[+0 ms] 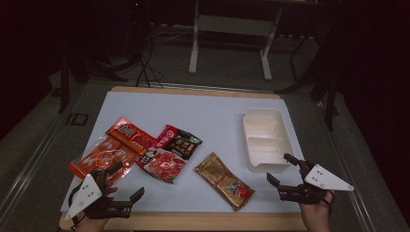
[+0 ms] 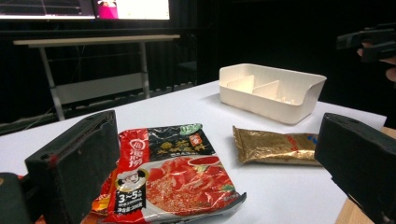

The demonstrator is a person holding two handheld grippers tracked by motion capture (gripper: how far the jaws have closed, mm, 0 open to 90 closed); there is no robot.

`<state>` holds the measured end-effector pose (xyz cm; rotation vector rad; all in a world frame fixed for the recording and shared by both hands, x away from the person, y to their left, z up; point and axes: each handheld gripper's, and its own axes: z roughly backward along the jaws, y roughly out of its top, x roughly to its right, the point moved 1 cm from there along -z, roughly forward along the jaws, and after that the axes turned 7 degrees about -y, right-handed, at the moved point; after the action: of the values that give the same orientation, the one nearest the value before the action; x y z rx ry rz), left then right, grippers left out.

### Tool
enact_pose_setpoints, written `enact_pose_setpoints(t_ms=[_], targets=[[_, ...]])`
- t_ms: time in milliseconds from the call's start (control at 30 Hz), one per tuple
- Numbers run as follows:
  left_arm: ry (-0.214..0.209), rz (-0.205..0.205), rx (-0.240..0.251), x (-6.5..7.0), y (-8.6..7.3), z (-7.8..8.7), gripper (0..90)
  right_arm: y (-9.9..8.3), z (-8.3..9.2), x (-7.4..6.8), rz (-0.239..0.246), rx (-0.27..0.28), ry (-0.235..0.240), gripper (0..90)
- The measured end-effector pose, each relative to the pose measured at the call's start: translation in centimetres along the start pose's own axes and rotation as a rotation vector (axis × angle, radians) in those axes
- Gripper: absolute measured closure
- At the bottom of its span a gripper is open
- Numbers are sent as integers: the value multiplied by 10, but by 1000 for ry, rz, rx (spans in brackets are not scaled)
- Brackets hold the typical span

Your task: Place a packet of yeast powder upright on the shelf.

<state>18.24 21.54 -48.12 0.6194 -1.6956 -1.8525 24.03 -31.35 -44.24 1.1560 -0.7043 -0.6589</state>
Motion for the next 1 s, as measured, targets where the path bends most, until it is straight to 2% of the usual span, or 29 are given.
enact_pose_setpoints(t_ms=[67, 100, 233, 300, 367, 433, 467, 667, 700, 800, 833, 967, 1000], targets=[[-2, 5, 0, 0, 0, -1, 9, 0, 0, 0, -6, -6, 0, 137], [-2, -7, -13, 2, 0, -2, 9, 1, 1, 2, -28, -10, 14, 137], [-12, -13, -10, 4, 1, -3, 9, 6, 4, 5, -52, -10, 27, 127], [-13, -13, -13, 4, 1, -4, 9, 7, 4, 5, -50, -19, 42, 125], [-14, -21, -20, 4, 1, -5, 9, 8, 3, 4, -37, -33, 30, 122], [-18, -21, -21, 5, 0, -5, 9, 9, 1, 4, -35, -38, 46, 122], [-18, -19, -22, 5, 0, -6, 9, 9, 1, 3, -32, -45, 36, 122], [-31, -6, -31, 5, -2, -8, 9, 14, -4, 2, -52, -75, 65, 123], [-37, 2, -31, 6, -3, -9, 9, 17, -5, 1, -57, -75, 85, 111], [-45, 5, -34, 8, -4, -10, 9, 26, -9, -1, -56, -98, 106, 104], [-52, 8, -44, 9, -4, -11, 9, 29, -11, -2, -50, -98, 91, 104], [-64, 12, -49, 12, -5, -11, 9, 40, -17, -3, -33, -96, 147, 99], [-67, 15, -47, 12, -5, -11, 8, 43, -19, -4, -21, -102, 146, 99]])
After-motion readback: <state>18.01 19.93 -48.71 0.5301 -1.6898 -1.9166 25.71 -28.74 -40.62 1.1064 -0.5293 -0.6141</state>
